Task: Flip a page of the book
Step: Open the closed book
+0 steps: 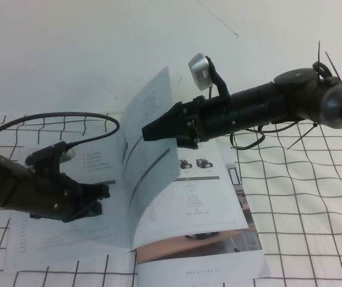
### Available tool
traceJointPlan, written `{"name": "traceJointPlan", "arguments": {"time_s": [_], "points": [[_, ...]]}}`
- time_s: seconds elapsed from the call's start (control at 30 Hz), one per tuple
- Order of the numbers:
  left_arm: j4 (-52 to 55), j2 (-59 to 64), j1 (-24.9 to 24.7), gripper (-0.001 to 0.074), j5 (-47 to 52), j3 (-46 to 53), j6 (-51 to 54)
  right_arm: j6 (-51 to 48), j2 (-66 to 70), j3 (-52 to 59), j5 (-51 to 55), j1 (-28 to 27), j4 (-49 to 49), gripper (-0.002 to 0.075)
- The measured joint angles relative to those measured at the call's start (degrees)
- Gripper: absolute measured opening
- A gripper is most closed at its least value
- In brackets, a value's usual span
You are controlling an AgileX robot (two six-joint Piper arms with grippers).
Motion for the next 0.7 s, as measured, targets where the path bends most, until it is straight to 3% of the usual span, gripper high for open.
{"name": "traceJointPlan", "arguments": {"time_s": [0.33,0.5,0.7], "points": [[0.8,-12.7,0.0,-0.0002,-0.7,0.4,0.0,-1.5,0.0,0.0,0.0,2.9,3.4,0.0456],[2.4,-19.0,0.0,-0.0002,3.9,0.7,0.0,-1.6,0.0,0.0,0.0,3.0,4.9,0.0456],[2.0,-27.9,-2.5,-0.0002,5.7,8.9,0.8,-1.9,0.0,0.0,0.0,3.0,7.0,0.0456]]}}
